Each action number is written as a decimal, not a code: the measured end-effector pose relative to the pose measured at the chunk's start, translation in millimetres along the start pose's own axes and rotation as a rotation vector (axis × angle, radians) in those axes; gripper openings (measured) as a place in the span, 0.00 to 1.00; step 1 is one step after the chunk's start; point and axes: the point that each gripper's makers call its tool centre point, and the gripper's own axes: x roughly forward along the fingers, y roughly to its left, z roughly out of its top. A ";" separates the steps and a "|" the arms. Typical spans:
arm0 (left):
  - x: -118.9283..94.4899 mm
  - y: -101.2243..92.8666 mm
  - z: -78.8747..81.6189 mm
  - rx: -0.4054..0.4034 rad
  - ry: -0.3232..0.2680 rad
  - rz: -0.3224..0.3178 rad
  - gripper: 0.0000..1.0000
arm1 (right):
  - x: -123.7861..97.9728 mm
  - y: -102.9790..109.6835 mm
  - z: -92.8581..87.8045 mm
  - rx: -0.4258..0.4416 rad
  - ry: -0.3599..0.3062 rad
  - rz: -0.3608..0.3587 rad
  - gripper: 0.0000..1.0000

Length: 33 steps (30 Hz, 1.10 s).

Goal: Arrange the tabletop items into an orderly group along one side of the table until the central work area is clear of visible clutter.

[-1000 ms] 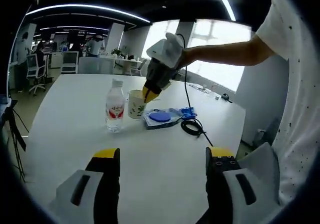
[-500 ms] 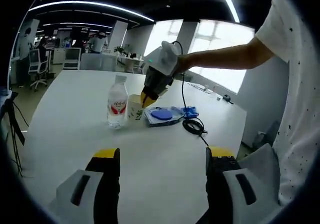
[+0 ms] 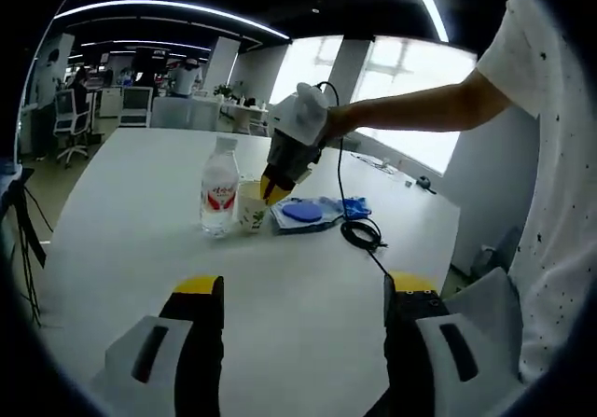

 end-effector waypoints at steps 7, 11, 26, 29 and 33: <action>-0.4 -0.3 0.1 0.002 0.002 0.001 0.71 | -1.8 1.5 1.4 0.009 -0.010 0.003 0.10; -0.9 -1.1 0.7 0.005 0.001 0.000 0.71 | -2.2 2.9 1.9 0.017 -0.017 0.007 0.14; -5.7 -7.0 7.3 0.025 -0.002 0.004 0.71 | -10.7 8.0 7.4 0.058 -0.063 -0.003 0.26; -6.7 -9.2 9.8 0.032 -0.002 0.004 0.71 | -12.8 9.5 8.6 0.067 -0.073 -0.009 0.29; -8.0 -12.1 12.2 0.044 0.003 0.002 0.71 | -17.1 11.3 10.5 0.089 -0.094 -0.015 0.33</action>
